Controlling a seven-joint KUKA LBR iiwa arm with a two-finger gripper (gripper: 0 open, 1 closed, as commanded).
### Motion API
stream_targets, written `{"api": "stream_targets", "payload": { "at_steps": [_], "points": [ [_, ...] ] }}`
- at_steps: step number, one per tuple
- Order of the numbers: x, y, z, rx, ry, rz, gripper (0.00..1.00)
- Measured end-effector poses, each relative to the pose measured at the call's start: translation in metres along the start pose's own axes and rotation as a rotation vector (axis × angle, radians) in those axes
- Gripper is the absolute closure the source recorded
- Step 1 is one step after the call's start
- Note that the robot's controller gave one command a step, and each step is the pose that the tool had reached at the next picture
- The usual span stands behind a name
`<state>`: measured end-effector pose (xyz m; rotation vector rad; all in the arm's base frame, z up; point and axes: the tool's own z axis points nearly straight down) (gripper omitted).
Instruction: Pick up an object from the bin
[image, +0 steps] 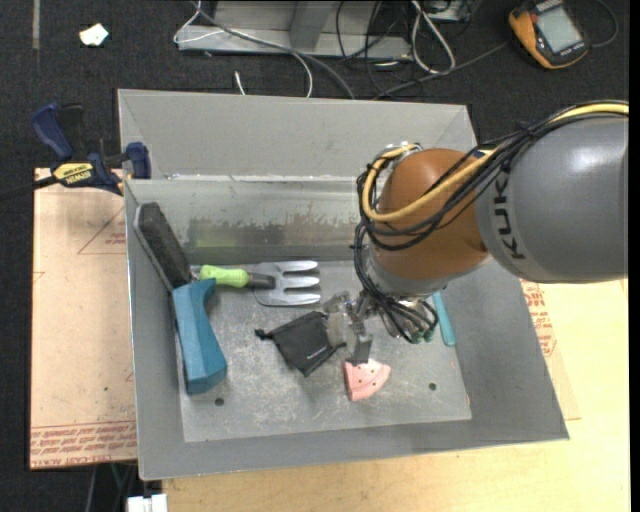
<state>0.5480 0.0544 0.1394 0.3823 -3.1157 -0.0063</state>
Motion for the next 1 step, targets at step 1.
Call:
{"api": "stream_targets", "payload": {
  "at_steps": [1],
  "points": [
    [-0.0026, -0.0003, -0.0761, -0.001, 0.004, -0.032, 1.00]
  ]
}}
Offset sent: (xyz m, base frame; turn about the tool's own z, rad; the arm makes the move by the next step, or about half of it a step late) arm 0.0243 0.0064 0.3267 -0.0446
